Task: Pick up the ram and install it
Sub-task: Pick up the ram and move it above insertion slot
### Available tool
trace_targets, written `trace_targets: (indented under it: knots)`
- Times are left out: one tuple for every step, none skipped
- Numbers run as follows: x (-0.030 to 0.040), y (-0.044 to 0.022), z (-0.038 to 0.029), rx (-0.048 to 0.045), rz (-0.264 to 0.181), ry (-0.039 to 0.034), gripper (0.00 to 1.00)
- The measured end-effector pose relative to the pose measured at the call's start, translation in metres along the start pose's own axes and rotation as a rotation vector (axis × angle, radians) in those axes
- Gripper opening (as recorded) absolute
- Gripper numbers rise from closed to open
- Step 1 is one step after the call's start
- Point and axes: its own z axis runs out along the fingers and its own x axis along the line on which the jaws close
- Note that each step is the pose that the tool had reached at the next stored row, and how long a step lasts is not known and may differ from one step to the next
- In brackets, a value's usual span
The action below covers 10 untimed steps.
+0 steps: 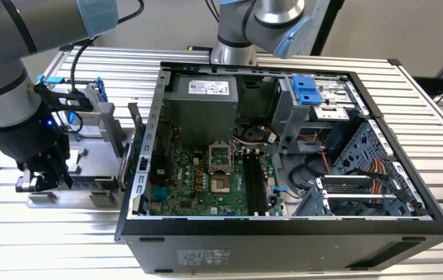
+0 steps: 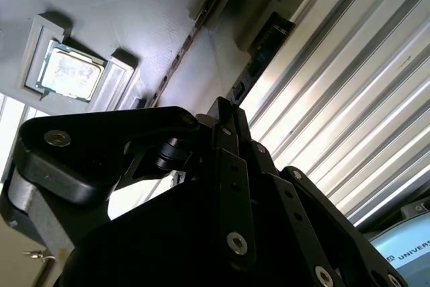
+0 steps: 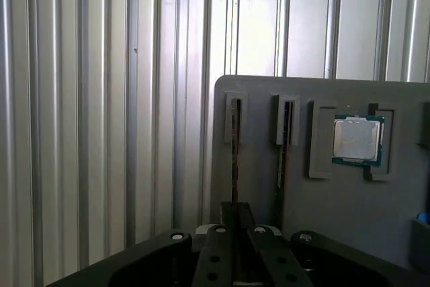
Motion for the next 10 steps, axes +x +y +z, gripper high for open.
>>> trace_targets:
  knots:
    - [0.0,0.0,0.0,0.0001,0.0,0.0001,0.0]
    - [0.0,0.0,-0.0002,0.0,0.0,0.0003,0.0]
    - [0.0,0.0,-0.0003,0.0,0.0,0.0003,0.0]
    - [0.0001,0.0,-0.0021,0.0,0.0,0.0019,0.0]
    - [0.0001,0.0,-0.0033,-0.0001,0.0,0.0034,0.0]
    - [0.0001,-0.0001,-0.0034,-0.0001,0.0,0.0036,0.0]
    - [0.0001,0.0,-0.0035,-0.0001,0.0,0.0037,0.0]
    - [0.0001,0.0,-0.0038,-0.0001,0.0,0.0039,0.0]
    - [0.0001,0.0,-0.0039,-0.0001,0.0,0.0041,0.0]
    - [0.0001,0.0,-0.0041,-0.0001,0.0,0.0041,0.0]
